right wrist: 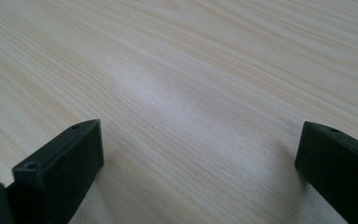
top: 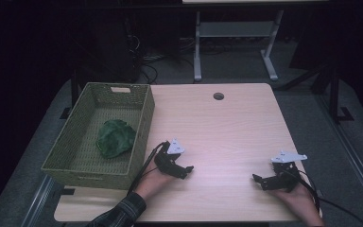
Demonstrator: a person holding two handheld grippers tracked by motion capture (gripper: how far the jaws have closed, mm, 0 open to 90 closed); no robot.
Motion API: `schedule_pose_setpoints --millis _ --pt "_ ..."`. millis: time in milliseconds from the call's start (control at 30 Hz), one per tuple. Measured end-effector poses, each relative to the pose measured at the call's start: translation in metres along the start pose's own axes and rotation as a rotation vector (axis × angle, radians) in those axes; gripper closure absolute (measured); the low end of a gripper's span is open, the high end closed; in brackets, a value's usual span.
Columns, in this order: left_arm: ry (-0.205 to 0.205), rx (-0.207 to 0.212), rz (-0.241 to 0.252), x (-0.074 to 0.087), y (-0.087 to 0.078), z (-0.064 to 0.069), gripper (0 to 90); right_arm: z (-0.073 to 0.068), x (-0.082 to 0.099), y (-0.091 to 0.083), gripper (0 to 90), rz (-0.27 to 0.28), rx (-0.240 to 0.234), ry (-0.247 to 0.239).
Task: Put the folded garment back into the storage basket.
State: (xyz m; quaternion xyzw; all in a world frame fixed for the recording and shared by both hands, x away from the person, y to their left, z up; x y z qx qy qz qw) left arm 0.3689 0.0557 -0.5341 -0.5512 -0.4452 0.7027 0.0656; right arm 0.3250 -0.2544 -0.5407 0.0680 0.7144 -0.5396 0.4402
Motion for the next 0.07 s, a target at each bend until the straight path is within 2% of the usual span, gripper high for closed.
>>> schedule_pose_setpoints --millis 67 --pt "0.001 0.0 0.0 0.0 0.0 0.0 12.6 0.0 0.0 0.0 0.6 0.0 0.0 0.0"
Point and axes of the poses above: each handheld gripper's, and its own axes: y roughly forward along the jaws, x roughly out of its underside, z roughly to its right, the point moved 8 cm from there along y, roughly forward along the jaws
